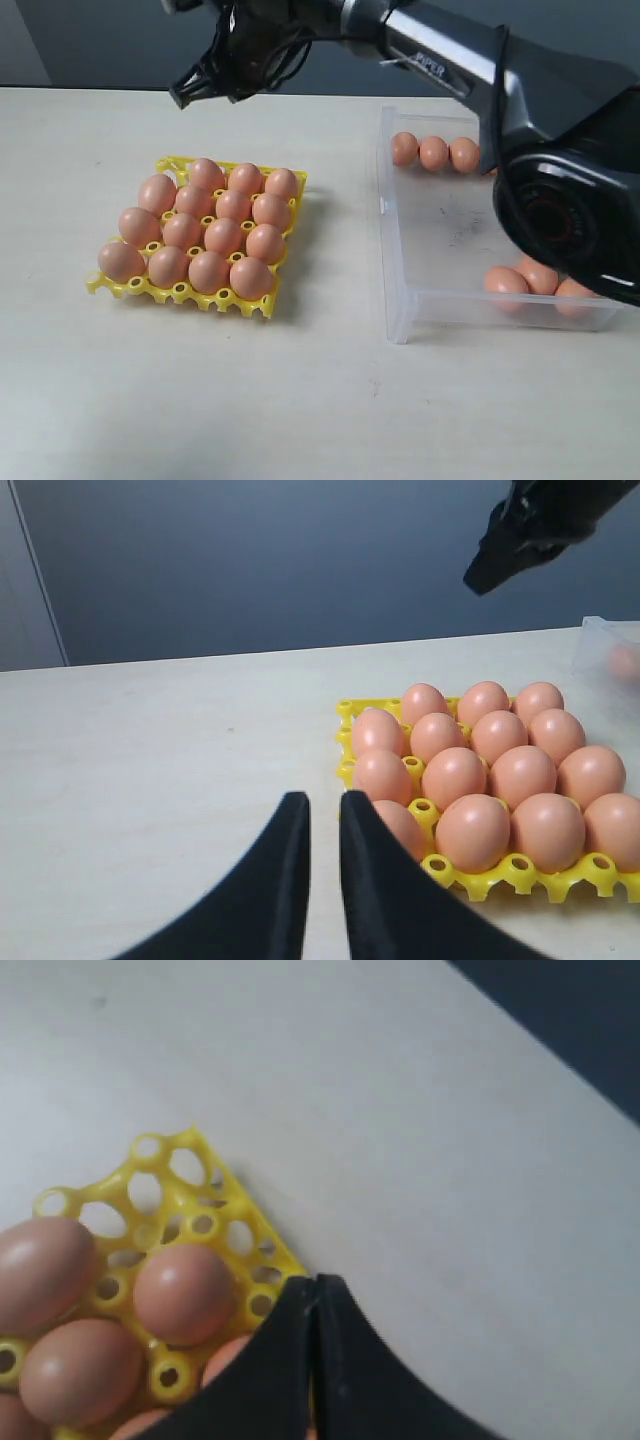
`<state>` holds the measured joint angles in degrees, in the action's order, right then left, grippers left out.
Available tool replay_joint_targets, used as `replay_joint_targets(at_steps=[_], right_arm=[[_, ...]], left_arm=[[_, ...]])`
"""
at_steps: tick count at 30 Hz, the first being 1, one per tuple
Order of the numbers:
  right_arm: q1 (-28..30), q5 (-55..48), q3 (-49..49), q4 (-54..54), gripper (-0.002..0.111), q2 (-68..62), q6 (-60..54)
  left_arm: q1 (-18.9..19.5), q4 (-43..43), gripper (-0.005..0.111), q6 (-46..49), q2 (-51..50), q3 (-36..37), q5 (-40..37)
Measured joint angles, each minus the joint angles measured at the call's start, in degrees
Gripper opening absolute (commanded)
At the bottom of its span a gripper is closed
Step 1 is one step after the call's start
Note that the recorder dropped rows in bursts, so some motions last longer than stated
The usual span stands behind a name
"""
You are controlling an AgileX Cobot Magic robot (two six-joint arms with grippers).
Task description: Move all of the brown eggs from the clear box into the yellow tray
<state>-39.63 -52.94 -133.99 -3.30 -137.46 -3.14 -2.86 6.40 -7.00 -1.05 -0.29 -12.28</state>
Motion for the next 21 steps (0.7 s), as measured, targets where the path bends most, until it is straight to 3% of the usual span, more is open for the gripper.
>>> replay_joint_targets(at_steps=[7,15,21], right_arm=[[0.0,-11.6,0.0,-10.7,0.0,8.2,2.7],[0.0,-16.3,0.0,-14.4,0.0,14.0,3.1],[0.0,-16.8,0.1,-17.6,0.0,25.7,3.1]], left_arm=[[0.0,0.0,0.012,0.0,0.0,0.0,0.0],[0.0,0.0,0.012,0.0,0.0,0.0,0.0],[0.0,0.0,0.012,0.0,0.0,0.0,0.0]])
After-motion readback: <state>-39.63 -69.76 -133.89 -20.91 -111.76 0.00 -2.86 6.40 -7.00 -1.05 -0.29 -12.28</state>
